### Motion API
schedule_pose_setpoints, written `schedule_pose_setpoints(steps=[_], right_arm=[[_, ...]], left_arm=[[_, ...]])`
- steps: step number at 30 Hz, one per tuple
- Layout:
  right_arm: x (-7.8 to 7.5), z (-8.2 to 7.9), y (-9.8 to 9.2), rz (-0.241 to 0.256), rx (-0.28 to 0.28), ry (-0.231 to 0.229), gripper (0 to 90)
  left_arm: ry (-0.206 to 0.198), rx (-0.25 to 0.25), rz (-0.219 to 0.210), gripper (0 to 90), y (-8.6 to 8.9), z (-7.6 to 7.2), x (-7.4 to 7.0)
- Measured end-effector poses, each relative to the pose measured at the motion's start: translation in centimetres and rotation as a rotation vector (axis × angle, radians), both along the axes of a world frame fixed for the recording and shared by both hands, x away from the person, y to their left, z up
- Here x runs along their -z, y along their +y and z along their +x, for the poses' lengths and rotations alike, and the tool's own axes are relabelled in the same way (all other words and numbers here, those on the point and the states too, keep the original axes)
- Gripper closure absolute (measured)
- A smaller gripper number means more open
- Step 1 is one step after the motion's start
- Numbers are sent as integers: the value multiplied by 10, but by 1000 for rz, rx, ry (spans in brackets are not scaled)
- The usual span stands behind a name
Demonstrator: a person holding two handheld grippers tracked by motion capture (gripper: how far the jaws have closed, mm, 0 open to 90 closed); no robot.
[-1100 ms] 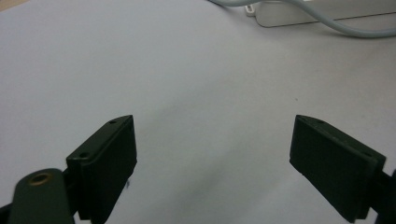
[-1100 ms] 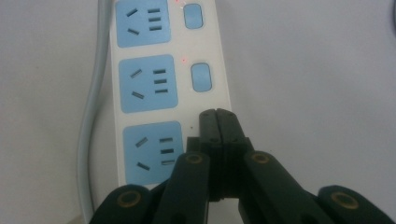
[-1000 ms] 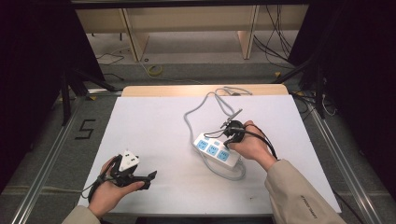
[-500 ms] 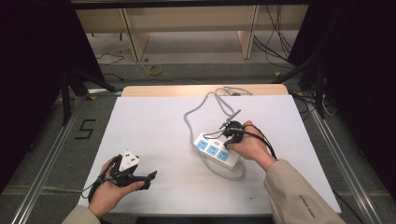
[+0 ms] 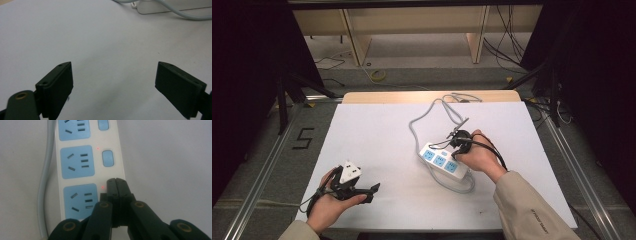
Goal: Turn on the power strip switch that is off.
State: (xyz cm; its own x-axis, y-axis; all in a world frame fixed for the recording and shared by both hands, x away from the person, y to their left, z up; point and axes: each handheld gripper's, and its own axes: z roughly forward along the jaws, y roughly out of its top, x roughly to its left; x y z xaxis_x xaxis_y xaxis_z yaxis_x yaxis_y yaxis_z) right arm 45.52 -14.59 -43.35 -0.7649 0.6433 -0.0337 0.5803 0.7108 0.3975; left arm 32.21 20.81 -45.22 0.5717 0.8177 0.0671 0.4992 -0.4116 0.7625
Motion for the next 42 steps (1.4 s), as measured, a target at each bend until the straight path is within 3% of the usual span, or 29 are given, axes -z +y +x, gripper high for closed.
schedule_pose_setpoints(steps=[13,27,42], right_arm=[[0,0,1,-10,4,8,900],[-2,4,9,-88,-39,25,900],[0,2,4,-40,-21,19,900]], left_arm=[[3,-2,-1,145,-1,0,0],[1,2,-1,145,-1,0,0],[4,2,-1,146,-1,1,1]])
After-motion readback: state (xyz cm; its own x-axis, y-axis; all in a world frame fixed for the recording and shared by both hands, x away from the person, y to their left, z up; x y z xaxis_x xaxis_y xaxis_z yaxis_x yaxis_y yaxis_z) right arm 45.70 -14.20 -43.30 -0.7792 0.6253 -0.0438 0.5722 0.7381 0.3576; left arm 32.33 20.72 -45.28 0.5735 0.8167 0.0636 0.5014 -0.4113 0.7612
